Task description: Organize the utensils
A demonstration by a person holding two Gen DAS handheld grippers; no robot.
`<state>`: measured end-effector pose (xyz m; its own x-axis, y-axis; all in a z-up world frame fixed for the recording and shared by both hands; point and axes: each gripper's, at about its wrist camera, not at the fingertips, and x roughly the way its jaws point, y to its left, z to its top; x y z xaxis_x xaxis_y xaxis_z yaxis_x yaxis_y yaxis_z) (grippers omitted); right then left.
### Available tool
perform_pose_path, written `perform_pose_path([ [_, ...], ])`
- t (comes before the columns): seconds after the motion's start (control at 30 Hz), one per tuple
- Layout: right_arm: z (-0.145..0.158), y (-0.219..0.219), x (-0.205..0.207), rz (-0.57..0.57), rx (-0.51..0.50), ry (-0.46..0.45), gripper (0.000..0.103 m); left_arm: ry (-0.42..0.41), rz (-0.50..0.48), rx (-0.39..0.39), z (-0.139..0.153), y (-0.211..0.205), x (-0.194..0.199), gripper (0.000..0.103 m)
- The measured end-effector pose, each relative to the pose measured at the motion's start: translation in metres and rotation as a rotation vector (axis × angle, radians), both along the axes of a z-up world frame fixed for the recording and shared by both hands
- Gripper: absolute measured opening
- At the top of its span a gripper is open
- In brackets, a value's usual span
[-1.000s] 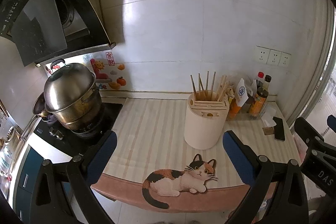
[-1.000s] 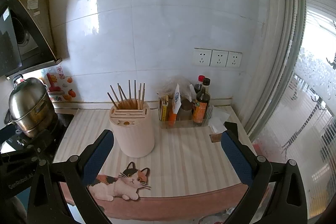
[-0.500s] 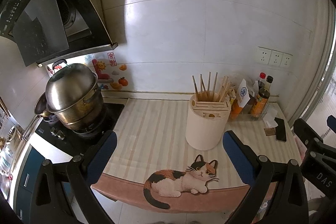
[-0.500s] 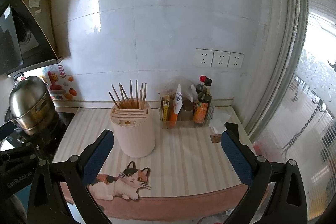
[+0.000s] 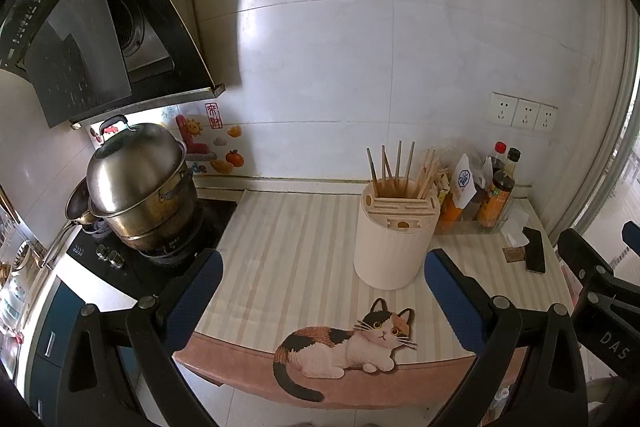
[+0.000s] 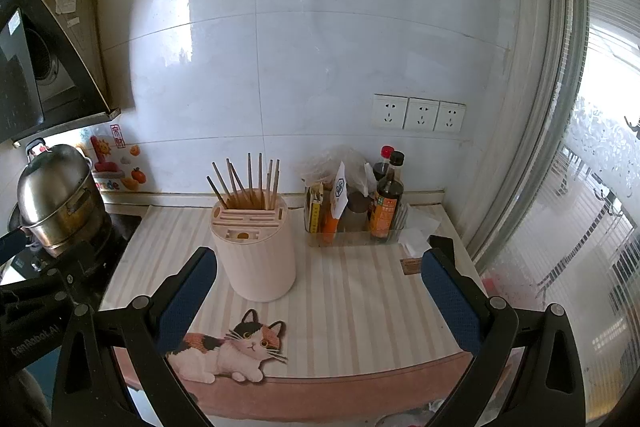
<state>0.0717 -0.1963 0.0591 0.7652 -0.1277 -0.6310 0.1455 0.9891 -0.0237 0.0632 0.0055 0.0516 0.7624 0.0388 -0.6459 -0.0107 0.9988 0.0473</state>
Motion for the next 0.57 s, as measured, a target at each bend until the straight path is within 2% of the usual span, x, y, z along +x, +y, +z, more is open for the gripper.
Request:
perform_pose_path([
  [0.57,0.0006,-0.0033,0.0025,0.011,-0.005,-0.006,0.103,-0.013,0.005,-0.010,0.0051,-0.0040,0.0049,0.103],
])
